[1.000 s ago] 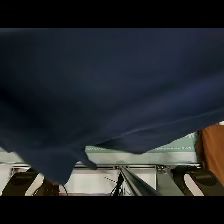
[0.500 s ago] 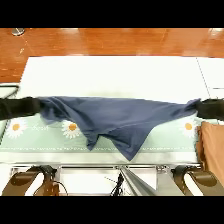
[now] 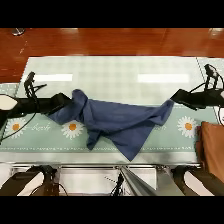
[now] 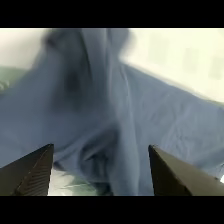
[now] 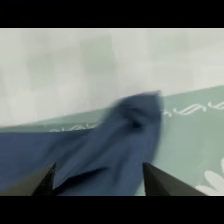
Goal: Fold the shirts.
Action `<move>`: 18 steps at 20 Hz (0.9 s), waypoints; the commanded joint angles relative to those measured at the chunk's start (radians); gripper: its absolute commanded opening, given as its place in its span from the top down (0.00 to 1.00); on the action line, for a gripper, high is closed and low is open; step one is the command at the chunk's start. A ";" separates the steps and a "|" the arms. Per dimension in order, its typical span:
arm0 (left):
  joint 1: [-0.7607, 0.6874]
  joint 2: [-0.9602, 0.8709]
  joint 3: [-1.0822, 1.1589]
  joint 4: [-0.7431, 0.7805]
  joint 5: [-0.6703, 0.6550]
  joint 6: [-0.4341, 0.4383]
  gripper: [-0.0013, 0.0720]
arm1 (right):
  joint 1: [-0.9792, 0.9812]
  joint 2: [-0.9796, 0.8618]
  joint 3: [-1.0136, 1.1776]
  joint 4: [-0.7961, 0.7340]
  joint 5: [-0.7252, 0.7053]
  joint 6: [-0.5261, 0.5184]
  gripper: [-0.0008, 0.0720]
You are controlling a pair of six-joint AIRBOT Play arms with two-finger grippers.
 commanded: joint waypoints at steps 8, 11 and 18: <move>0.151 0.120 -0.224 -0.134 -0.388 0.075 0.02 | -0.396 0.025 -0.161 0.047 0.092 -0.142 0.15; -0.026 0.103 -0.424 -0.341 -0.138 0.170 0.02 | -0.396 0.025 -0.299 0.298 0.036 -0.265 0.15; -0.337 -0.004 -0.417 -0.636 0.229 0.344 0.08 | -0.395 0.024 -0.315 0.383 0.028 -0.330 0.15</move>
